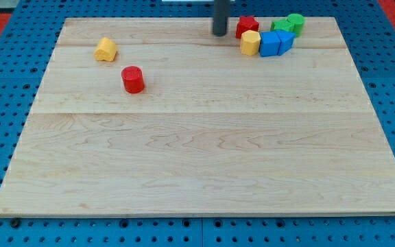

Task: Move the red circle towards the top right

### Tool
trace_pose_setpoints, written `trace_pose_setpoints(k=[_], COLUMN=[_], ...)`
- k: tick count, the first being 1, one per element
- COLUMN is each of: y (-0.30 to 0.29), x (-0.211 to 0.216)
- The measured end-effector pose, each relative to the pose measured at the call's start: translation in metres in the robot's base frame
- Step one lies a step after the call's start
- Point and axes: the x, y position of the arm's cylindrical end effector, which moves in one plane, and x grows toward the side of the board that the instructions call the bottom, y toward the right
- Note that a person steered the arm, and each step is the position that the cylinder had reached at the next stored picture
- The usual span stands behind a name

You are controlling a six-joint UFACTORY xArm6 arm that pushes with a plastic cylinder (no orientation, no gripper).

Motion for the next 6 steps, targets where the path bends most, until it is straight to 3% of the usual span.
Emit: trace_pose_setpoints(k=[1, 2, 3, 4, 6], y=[-0.082, -0.180, -0.211, -0.194, -0.068], x=[0.065, 0.103, 0.114, 0.176, 0.099])
